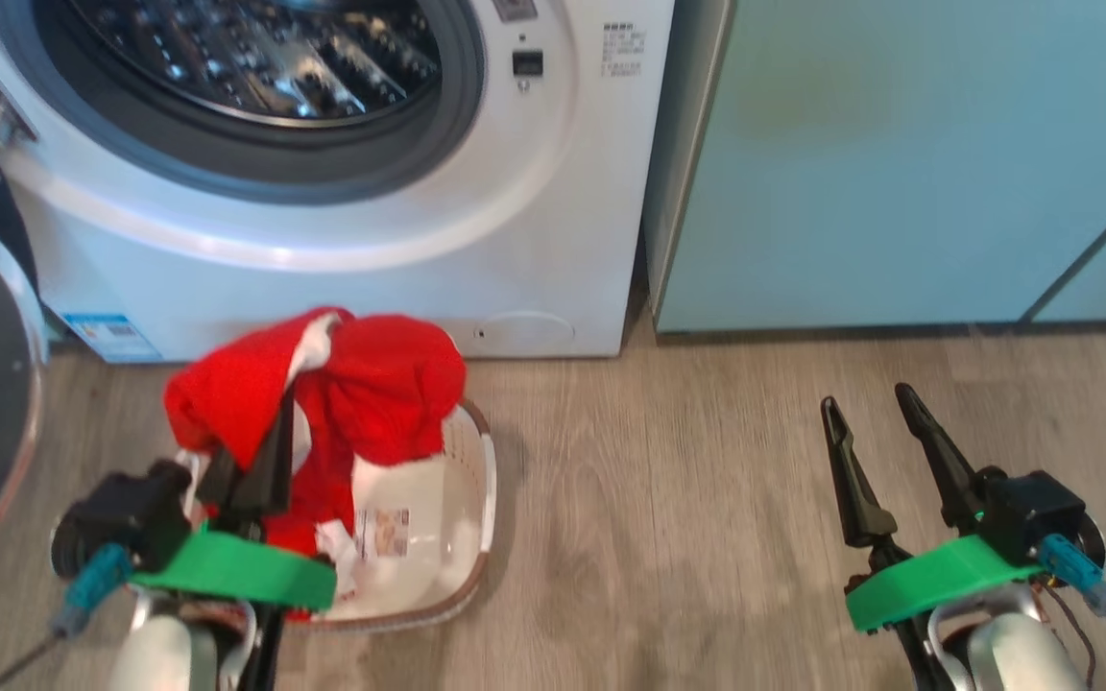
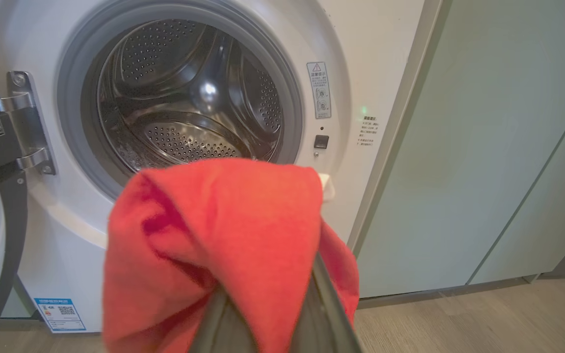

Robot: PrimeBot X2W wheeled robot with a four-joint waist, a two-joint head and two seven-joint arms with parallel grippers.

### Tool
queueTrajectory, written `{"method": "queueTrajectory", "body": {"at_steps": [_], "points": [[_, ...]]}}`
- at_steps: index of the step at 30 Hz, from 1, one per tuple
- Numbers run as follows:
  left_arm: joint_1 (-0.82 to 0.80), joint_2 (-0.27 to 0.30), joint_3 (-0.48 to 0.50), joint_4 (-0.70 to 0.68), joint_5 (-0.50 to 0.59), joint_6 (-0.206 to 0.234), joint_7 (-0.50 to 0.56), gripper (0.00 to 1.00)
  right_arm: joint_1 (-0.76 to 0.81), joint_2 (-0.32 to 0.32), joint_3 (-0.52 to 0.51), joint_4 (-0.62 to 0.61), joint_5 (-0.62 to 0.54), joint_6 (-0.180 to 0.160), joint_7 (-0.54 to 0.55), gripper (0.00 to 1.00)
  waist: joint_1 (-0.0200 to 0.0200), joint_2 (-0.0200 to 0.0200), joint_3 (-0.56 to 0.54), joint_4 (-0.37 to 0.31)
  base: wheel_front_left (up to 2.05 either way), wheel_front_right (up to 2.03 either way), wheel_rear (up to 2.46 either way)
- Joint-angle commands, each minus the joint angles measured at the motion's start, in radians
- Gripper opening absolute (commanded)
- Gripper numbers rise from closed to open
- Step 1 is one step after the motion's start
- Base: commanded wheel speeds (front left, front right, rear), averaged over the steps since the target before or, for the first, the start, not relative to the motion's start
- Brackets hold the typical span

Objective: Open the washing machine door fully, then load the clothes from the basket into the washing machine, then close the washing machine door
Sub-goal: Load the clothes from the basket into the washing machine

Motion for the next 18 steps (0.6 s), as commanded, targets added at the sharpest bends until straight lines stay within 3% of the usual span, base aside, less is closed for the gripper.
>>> {"method": "queueTrajectory", "body": {"at_steps": [1, 13, 18], "points": [[-0.075, 0.001, 0.035, -0.035, 0.0, -0.002, -0.013, 0.0, -0.045, -0.003, 0.021, -0.041, -0.001, 0.0, -0.009, 1.0, 0.0001, -0.0001, 0.046, -0.012, 0.0, 0.0, 0.0], [-0.362, 0.013, 0.111, -0.021, 0.086, -0.004, -0.013, 0.0, -0.133, -0.003, 0.035, -0.064, 0.009, 0.0, -0.009, 1.0, 0.0001, -0.0001, 0.302, -0.079, 0.0, 0.0, 0.0], [-0.541, 0.092, 0.157, 0.047, 0.087, -0.004, -0.013, 0.0, -0.173, -0.003, 0.053, -0.07, 0.033, 0.0, -0.009, 1.0, 0.0001, -0.0001, 0.399, -0.121, 0.0, 0.0, 0.0]]}}
